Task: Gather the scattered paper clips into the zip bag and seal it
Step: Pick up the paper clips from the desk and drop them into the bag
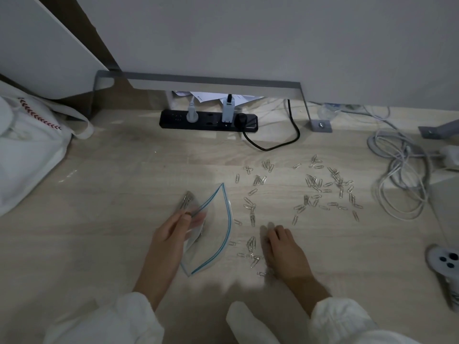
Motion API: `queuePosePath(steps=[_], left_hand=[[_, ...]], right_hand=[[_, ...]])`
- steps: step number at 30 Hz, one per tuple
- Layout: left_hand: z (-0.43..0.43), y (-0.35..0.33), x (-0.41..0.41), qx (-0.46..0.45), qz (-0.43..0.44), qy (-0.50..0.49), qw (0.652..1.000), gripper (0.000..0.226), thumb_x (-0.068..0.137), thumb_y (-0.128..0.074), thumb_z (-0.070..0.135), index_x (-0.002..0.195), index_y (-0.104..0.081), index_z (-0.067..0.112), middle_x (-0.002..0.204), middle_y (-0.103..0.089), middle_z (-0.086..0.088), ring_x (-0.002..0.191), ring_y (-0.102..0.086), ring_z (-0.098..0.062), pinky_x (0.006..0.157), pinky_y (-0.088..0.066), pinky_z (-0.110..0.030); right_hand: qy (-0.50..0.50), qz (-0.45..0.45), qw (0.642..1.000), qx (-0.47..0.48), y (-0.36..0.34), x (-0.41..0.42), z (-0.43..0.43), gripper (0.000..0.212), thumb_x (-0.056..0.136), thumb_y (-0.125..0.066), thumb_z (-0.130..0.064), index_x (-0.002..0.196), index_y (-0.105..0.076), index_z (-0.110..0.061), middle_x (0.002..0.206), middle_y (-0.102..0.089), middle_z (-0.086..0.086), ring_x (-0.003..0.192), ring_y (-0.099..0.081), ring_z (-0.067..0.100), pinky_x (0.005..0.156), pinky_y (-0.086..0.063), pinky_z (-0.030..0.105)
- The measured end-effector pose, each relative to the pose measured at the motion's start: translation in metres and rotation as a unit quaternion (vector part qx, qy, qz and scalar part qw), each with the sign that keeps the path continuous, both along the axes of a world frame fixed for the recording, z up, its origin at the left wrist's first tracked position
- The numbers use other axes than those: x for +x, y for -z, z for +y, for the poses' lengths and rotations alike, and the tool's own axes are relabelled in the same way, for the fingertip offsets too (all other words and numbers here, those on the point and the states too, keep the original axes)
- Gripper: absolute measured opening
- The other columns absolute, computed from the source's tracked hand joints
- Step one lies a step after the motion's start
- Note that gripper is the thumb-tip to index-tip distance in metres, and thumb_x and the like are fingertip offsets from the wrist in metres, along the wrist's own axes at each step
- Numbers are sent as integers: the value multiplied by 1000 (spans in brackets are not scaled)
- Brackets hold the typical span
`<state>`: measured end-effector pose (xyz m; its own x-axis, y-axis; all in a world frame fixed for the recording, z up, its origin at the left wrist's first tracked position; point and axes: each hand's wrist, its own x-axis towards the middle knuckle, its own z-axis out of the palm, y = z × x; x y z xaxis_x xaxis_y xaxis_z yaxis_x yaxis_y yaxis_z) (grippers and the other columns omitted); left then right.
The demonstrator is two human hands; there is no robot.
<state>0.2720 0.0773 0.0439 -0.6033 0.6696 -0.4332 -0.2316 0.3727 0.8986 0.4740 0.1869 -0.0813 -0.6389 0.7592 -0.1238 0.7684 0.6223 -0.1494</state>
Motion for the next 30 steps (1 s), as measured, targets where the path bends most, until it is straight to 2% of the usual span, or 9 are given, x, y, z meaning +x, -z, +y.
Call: queuePosePath(steps=[2,4,7,10,13,18,24,27,30], left_hand=[[-2,-1,0,2,-3,6,1000,30,96,-41,14,90,-68,25,93,-74,11,94,-65,-1,91,-45,-25],[-4,-2,0,3,-4,12,1000,29,96,-41,14,93,-68,22,96,-73,8,97,-65,-2,93,-45,-26],[-5,-1,-2,1,-9,18,1000,28,96,-41,14,96,-68,19,98,-73,7,96,-65,-1,94,-45,-25],[-5,2,-4,1,-4,24,1000,28,96,-41,15,95,-68,22,98,-73,7,96,-65,-2,93,-45,-25],[-2,2,-1,-1,-3,31,1000,28,97,-40,14,95,-67,20,100,-72,5,99,-64,-4,93,-45,-25],[2,2,4,6,-11,38,999,27,96,-40,14,105,-66,13,100,-70,9,98,-62,3,90,-45,-14],[8,5,2,7,-11,18,1000,28,96,-41,13,92,-65,26,86,-72,20,90,-64,4,87,-45,-19],[8,8,-2,3,2,6,1000,28,95,-43,12,92,-67,26,87,-73,12,91,-66,-7,87,-46,-23],[7,8,-7,7,0,-4,1000,28,95,-43,12,92,-67,26,88,-72,11,89,-66,-3,80,-47,-15]], right_hand=[[24,-31,999,-3,-8,-6,3,45,65,-78,-12,103,-53,-10,95,-58,5,86,-54,20,51,-49,24],[57,-28,997,-44,-8,-6,7,33,88,-51,-8,120,-45,-7,116,-49,7,106,-48,23,72,-47,30],[192,62,970,-135,-14,-8,12,20,88,-45,-6,106,-53,-3,106,-53,11,99,-51,25,74,-37,28],[341,183,889,-247,-28,-4,18,3,82,-57,-7,83,-59,-6,78,-58,0,76,-55,17,68,-35,21],[413,270,800,-341,-40,2,19,9,82,-61,-6,73,-61,-9,72,-61,3,73,-57,19,63,-44,20],[375,463,655,-466,-105,-14,11,9,85,-57,0,91,-63,3,74,-63,8,67,-61,15,67,-53,15],[219,475,696,-492,-167,-69,-14,10,84,-56,6,86,-63,-2,71,-64,2,67,-63,9,70,-54,15],[125,401,780,-464,-173,-88,-24,23,84,-59,-1,81,-64,-23,72,-66,-12,74,-63,-5,72,-47,7],[105,377,822,-413,-171,-90,-17,22,88,-57,-7,86,-65,-27,81,-67,-13,80,-62,-6,71,-44,5]])
